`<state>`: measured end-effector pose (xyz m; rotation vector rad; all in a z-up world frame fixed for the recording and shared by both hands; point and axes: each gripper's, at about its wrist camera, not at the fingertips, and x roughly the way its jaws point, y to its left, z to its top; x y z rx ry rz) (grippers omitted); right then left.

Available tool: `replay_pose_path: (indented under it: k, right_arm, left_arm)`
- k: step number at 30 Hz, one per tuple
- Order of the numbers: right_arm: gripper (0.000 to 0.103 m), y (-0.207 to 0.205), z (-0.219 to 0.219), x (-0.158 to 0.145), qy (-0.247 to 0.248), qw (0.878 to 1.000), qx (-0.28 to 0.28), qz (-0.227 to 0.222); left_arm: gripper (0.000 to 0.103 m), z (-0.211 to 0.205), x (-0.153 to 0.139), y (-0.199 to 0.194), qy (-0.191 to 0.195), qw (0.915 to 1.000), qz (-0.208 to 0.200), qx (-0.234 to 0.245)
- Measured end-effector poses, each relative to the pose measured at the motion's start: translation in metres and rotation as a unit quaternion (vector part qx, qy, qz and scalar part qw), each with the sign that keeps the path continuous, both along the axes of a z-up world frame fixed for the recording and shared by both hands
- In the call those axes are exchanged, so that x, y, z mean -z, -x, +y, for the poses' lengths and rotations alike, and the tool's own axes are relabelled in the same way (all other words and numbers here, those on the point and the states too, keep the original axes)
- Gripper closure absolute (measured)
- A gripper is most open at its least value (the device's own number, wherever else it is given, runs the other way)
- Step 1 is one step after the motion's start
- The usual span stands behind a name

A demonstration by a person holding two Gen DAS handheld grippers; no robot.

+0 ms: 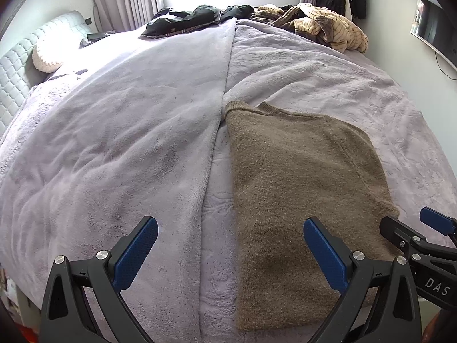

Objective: Fold small clothes

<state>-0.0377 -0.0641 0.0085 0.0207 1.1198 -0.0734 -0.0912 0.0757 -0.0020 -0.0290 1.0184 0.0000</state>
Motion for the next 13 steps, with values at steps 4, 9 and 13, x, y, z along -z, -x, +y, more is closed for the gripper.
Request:
replay_pose_path:
  k: [4,9,13]
  right_arm:
    - [0.014,-0.0005,0.0008,0.0026,0.000,1.000,-0.001,0.003]
    - [0.014,-0.0035,-0.0031,0.0036,0.000,1.000,-0.002,0.004]
    - [0.014,-0.0035,-0.0038,0.0043,-0.001,1.000,-0.003,0.004]
  left_arm:
    - [0.001,0.0012,0.0012,-0.0003,0.009,1.0000,0.001,0.000]
    - [0.001,-0.0016,-0.0009,0.0011,0.005,0.9999,-0.007,0.007]
    - [0.001,-0.0021,-0.0002,0.0007,0.009,0.9999,-0.003,0.009]
